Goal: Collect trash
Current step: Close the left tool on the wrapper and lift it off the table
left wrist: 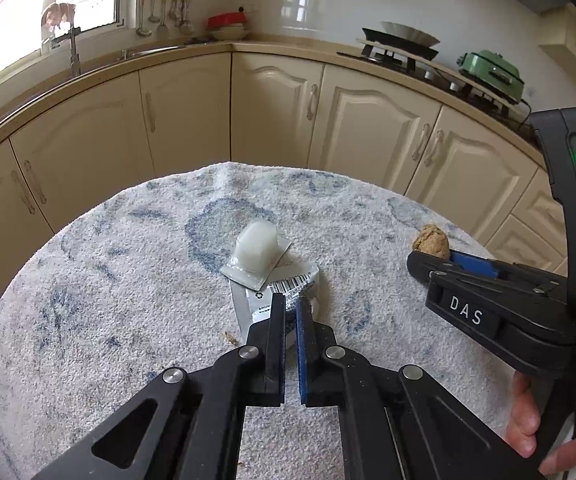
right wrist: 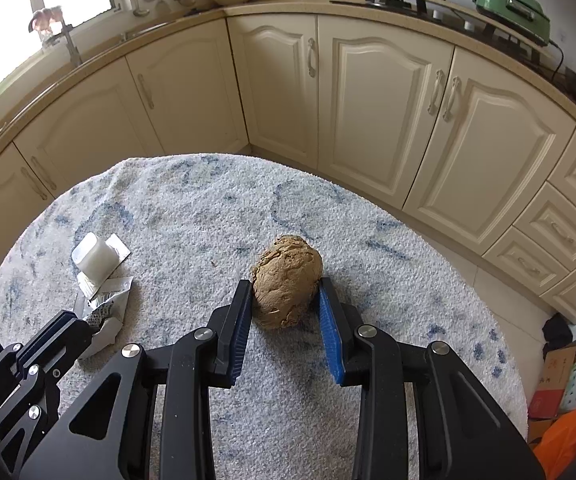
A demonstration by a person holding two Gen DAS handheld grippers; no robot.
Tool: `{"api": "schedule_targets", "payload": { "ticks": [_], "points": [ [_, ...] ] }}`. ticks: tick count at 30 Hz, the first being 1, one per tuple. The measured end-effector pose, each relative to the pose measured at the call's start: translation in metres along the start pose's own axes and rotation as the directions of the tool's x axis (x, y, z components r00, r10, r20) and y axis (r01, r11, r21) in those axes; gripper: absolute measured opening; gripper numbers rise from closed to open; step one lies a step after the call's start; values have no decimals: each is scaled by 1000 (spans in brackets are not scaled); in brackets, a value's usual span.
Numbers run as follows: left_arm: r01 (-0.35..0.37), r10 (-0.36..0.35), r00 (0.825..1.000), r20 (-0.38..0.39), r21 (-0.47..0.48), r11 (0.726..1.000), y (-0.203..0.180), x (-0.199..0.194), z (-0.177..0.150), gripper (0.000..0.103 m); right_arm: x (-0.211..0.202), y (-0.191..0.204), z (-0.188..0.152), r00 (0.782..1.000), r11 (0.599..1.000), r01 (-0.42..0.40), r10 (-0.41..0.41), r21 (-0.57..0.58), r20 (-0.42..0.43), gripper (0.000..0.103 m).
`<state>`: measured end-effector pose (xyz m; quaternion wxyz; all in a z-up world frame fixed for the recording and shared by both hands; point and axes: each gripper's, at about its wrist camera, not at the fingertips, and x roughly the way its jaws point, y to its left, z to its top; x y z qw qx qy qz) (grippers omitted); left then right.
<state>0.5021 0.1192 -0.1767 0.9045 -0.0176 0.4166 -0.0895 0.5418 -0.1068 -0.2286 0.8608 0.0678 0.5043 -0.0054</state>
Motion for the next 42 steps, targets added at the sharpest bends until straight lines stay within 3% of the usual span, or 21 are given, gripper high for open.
{"api": "schedule_targets", "payload": {
  "ticks": [3, 5, 7, 10, 12, 13, 18, 24, 25, 33, 42],
  "points": [
    [-14, 14, 1000, -13, 17, 1000, 1, 2, 1, 22, 0, 0, -1, 1000, 1000, 10, -10, -9, 3, 32],
    [-15, 15, 1000, -24, 6, 1000, 3, 6, 1, 65, 0, 1, 0, 1000, 1000, 12, -12, -12, 2, 33],
    [-19, 18, 1000, -19, -10, 1000, 4, 11, 0, 73, 0, 1, 0, 1000, 1000, 11, -11, -11, 1, 33],
    [-35, 35, 998, -55, 13, 999, -1, 20, 1, 68, 1, 0, 0, 1000, 1000, 11, -11, -13, -1, 33],
    [-56, 58, 997, -51, 28, 998, -5, 20, 1, 52, 1, 1, 0, 1000, 1000, 10, -10, -12, -2, 33],
    [-54, 55, 998, -43, 33, 998, -6, 19, 1, 39, 1, 1, 1, 1000, 1000, 11, -11, -13, -2, 33],
    [-53, 55, 998, -31, 50, 997, -7, 19, 2, 36, 1, 1, 1, 1000, 1000, 9, -9, -11, -3, 33],
    [-80, 80, 997, -1, 117, 990, -20, 14, -1, 24, 1, 4, -1, 1000, 1000, 15, -15, -13, -2, 33],
    [-80, 80, 997, 5, 124, 989, -22, 13, -2, 17, 1, 5, -1, 1000, 1000, 17, -17, -13, 0, 32],
    [-72, 71, 997, 15, 112, 991, -23, 2, -3, 13, -1, 2, -3, 1000, 1000, 12, -12, 1, -2, 32],
    [-57, 52, 995, 81, 64, 996, -14, -36, -3, 13, -4, 0, -5, 1000, 1000, 6, -6, 12, -7, 33]
  ]
}}
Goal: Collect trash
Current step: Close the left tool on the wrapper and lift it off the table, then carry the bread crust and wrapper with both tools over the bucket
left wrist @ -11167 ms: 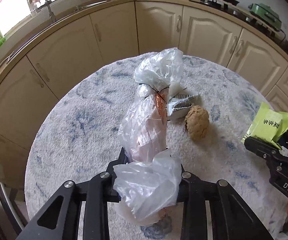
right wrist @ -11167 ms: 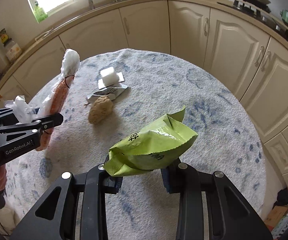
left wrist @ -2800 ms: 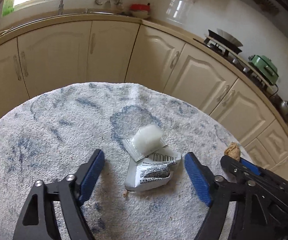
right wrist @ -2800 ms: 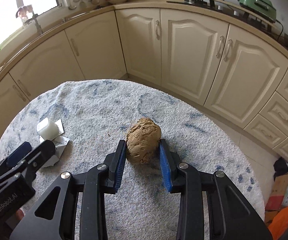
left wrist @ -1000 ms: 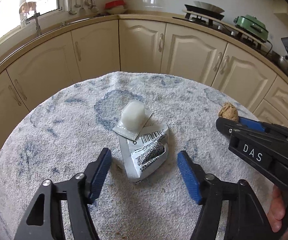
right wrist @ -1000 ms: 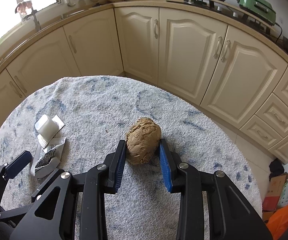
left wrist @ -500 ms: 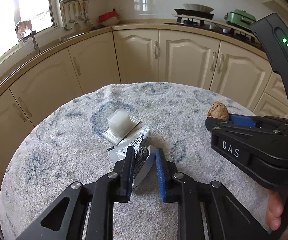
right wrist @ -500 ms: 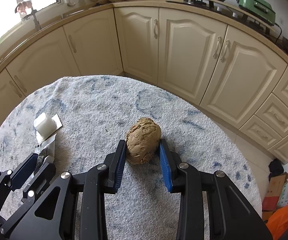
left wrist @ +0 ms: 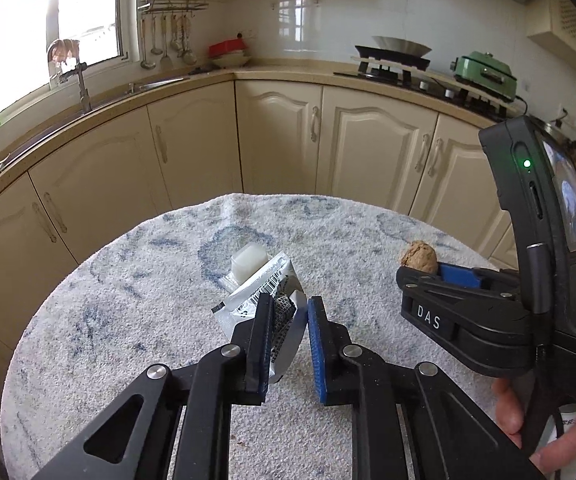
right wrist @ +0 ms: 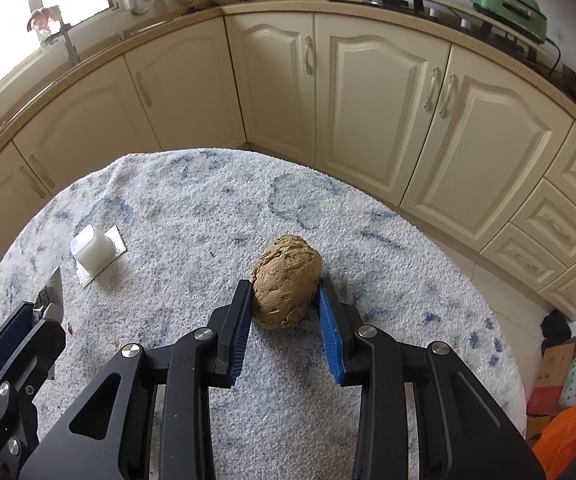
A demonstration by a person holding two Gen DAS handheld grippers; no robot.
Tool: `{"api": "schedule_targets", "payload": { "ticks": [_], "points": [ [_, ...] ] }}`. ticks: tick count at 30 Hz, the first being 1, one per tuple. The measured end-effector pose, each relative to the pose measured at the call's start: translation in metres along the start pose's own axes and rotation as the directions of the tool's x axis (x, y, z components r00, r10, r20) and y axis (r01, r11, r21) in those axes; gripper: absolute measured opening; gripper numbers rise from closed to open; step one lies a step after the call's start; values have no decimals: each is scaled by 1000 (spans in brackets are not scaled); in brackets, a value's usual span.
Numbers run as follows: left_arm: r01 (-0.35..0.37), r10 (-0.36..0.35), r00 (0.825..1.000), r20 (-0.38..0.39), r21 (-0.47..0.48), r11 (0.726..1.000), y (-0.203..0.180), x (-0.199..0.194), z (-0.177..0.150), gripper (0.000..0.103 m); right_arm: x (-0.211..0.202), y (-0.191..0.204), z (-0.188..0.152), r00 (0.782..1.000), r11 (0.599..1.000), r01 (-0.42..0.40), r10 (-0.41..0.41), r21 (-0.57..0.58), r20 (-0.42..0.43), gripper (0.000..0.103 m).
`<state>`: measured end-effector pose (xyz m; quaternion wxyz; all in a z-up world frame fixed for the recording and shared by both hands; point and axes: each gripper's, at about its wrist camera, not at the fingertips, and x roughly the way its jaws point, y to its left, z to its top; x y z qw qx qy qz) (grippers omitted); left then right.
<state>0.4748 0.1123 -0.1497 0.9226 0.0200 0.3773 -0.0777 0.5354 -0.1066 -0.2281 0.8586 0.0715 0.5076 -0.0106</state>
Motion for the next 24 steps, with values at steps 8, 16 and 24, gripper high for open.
{"api": "schedule_targets", "payload": {
  "ticks": [8, 16, 24],
  "points": [
    [-37, 38, 999, 37, -21, 999, 2, -24, -12, 13, -10, 2, -12, 1000, 1000, -22, 22, -5, 9, 33],
    [-42, 44, 997, 60, -46, 998, -1, -49, -27, 13, -47, -23, -44, 994, 996, -83, 82, 16, 78, 33],
    [-25, 25, 998, 52, -5, 1000, -43, -68, -41, 13, -98, -75, -76, 985, 994, -84, 73, 66, 159, 33]
  ]
}}
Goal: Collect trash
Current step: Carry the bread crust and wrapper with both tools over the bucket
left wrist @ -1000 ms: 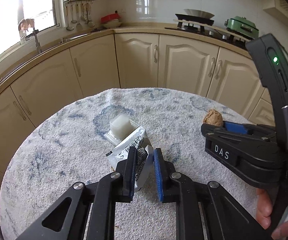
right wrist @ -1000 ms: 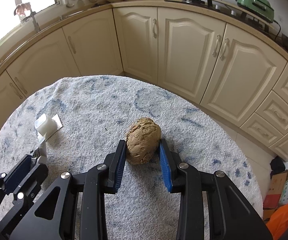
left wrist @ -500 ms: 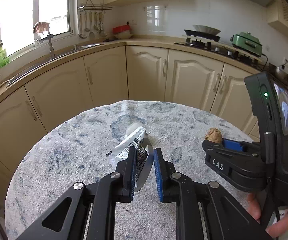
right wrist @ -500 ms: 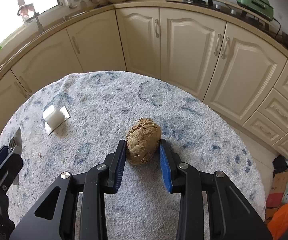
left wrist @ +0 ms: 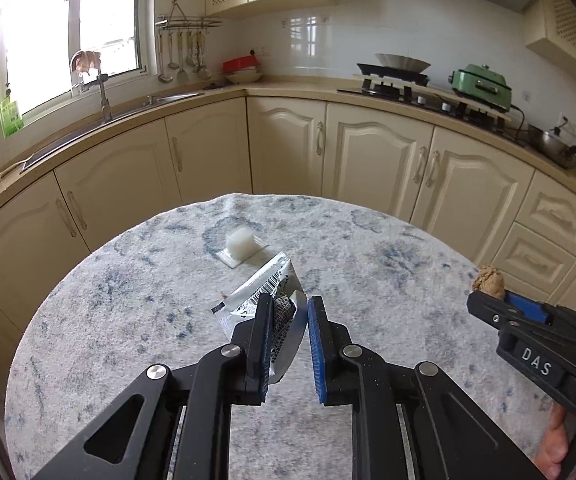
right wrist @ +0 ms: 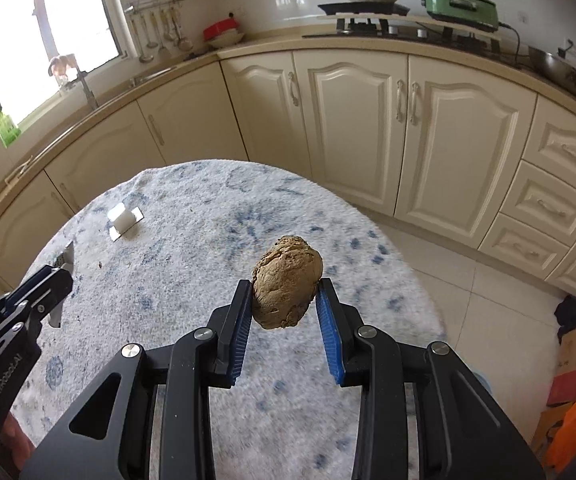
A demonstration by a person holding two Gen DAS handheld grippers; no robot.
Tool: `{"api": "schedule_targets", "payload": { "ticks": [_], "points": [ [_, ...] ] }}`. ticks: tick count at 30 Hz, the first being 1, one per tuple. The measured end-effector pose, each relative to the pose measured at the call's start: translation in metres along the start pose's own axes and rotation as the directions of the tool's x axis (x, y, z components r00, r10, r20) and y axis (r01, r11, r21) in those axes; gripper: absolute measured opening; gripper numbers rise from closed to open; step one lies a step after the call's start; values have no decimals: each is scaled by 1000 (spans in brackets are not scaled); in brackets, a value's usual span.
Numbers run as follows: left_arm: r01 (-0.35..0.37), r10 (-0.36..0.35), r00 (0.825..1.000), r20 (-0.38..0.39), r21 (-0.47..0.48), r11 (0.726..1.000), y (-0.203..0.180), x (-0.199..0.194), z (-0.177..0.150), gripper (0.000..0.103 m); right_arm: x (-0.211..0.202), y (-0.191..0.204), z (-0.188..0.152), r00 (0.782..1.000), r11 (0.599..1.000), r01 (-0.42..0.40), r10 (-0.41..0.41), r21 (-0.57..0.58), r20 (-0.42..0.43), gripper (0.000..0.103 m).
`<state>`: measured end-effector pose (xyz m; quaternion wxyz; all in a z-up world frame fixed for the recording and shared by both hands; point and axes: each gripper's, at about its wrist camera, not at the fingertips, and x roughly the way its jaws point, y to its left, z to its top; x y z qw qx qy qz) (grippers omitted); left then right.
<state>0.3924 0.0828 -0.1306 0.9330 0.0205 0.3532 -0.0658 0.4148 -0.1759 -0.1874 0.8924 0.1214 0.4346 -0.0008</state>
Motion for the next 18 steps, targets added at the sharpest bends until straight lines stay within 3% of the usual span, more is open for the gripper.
{"api": "schedule_targets", "payload": {
  "ticks": [7, 11, 13, 18],
  "points": [
    [69, -70, 998, 0, 104, 992, -71, -17, -1, 13, -49, -50, -6, 995, 998, 63, -65, 30, 77, 33],
    [85, -83, 996, -19, 119, 989, -107, -19, 3, 13, -62, -84, -11, 984, 988, 144, -149, 59, 100, 33],
    [142, -141, 990, -19, 134, 981, -126, -23, 4, 13, -65, -107, -16, 975, 977, 191, -201, 98, 97, 33],
    [183, -187, 982, -12, 277, 943, -186, -30, -2, 13, -64, -168, -34, 957, 942, 277, -289, 188, 38, 33]
  ]
}}
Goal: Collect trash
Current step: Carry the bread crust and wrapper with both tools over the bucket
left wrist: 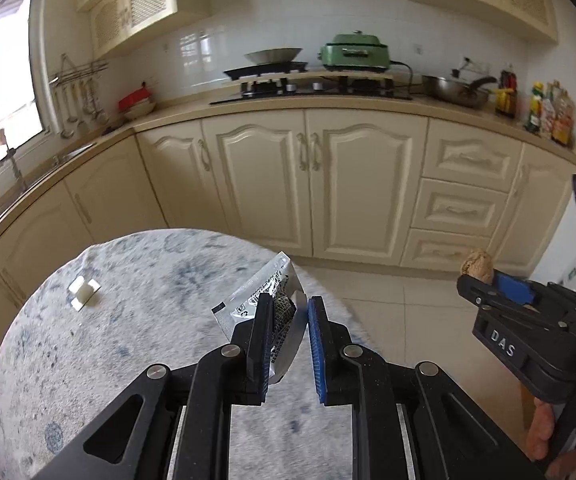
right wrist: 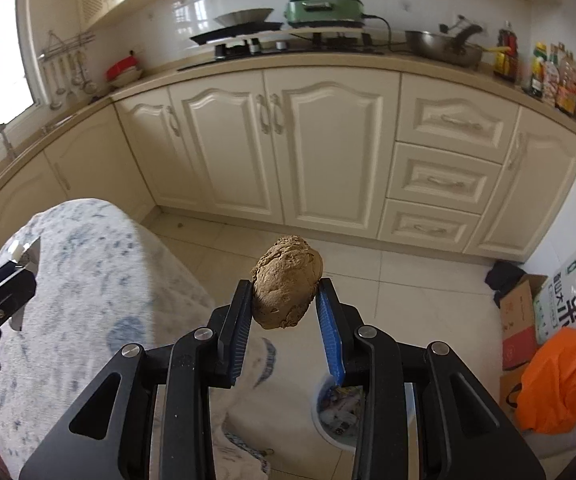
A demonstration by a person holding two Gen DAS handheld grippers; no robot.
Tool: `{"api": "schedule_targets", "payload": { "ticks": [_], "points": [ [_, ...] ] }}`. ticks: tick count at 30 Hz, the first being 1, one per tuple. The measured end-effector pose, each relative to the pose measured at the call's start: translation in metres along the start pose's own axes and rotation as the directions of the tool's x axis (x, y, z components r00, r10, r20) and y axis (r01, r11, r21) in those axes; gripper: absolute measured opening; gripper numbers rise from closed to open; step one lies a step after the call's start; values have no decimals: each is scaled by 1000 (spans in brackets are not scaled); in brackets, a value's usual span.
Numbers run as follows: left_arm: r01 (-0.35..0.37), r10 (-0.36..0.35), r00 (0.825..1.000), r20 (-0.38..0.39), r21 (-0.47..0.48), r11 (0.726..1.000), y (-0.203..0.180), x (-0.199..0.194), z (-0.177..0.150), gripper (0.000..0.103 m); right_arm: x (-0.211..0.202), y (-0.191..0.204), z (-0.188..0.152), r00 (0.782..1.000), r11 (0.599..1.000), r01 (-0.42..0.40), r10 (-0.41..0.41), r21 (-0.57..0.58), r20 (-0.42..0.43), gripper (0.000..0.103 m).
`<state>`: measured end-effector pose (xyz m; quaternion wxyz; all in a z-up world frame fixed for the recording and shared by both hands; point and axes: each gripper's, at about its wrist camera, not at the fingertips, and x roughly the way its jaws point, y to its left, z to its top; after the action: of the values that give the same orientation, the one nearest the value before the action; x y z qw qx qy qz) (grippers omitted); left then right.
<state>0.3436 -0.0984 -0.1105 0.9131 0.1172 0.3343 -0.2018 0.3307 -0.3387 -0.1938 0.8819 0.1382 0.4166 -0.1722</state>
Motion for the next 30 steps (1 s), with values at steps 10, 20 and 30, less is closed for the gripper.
{"api": "schedule_targets", "payload": {
  "ticks": [10, 20, 30],
  "points": [
    [224, -203, 970, -131, 167, 960, -118, 53, 22, 14, 10, -117, -26, 982, 970, 185, -175, 155, -76, 33],
    [362, -287, 903, -321, 203, 910, -187, 139, 27, 13, 30, -178, -61, 941, 922, 319, -282, 217, -185, 33],
    [407, -297, 868, -399, 228, 884, -205, 184, 42, 16, 59, -187, -87, 942, 909, 306, -247, 282, -226, 33]
  ]
}}
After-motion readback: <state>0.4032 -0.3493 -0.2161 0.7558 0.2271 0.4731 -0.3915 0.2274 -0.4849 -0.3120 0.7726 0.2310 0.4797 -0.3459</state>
